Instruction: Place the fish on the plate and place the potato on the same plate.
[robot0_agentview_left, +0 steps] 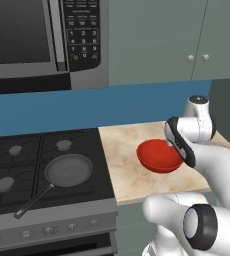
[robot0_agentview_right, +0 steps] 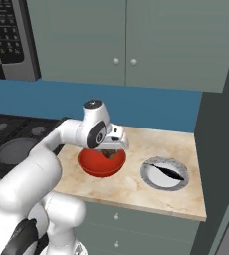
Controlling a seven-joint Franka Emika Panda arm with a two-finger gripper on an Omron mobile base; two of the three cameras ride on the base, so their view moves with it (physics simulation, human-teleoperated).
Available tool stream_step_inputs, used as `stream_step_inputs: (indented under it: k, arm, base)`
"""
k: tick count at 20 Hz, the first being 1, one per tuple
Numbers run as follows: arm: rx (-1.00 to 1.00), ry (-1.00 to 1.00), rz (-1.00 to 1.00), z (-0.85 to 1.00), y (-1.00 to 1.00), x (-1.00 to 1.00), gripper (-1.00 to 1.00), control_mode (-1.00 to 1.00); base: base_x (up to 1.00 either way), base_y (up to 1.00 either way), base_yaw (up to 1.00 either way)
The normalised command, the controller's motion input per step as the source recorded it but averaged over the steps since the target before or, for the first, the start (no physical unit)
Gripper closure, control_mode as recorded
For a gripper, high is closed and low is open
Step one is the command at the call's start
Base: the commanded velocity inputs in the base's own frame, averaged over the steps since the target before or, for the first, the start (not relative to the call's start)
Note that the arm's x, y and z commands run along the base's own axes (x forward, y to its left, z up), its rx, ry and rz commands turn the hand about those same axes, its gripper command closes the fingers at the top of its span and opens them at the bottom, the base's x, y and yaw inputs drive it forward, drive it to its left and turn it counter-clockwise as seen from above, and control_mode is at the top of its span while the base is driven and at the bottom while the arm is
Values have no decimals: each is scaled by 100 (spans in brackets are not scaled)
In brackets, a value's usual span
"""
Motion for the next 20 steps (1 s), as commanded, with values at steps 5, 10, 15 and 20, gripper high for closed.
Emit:
stream_step_inputs:
  k: [5,10,15,20]
  arm:
    - [0,6,-32,10,-96,-37,100,-100]
    - [0,7,-31,-1,-92,-22,100,-100]
    - [2,12,-26,-36,-64,-1,100,-100]
    - [27,-2,2,-31,-59,26,100,-100]
  base:
    - [0,0,0]
    - [0,0,0]
    - [0,0,0]
    - [0,0,0]
